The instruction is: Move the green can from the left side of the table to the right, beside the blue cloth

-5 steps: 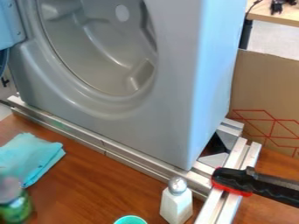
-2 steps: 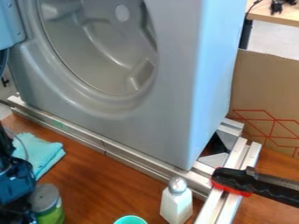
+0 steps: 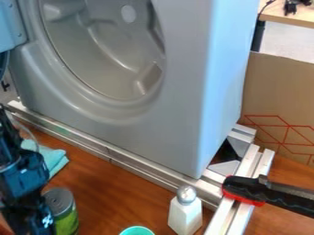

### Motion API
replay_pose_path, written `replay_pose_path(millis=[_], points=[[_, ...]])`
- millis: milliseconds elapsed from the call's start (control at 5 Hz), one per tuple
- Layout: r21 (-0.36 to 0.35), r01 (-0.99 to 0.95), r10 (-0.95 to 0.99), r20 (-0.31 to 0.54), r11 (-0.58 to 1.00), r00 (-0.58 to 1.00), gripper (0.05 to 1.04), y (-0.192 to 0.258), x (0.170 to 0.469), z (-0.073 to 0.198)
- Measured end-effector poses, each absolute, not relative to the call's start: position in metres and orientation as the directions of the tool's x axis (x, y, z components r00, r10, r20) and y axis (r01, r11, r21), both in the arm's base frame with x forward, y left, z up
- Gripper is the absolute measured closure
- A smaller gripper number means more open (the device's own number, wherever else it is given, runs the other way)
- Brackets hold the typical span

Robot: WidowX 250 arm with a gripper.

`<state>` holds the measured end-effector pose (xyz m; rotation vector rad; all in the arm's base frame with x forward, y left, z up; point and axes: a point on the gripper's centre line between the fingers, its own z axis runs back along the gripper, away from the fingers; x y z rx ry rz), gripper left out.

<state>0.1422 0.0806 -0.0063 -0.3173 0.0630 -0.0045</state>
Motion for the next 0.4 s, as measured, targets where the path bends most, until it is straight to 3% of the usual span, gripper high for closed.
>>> replay_pose_path(millis=[200,400], points=[[-0.353,0.067,-0.068,0.01,0.933,0.998,0.083,0.067,0.158,0.003],[-0.325,0.096,-0.062,0.113,0.941,0.992,0.083,0.065,0.176,0.002]])
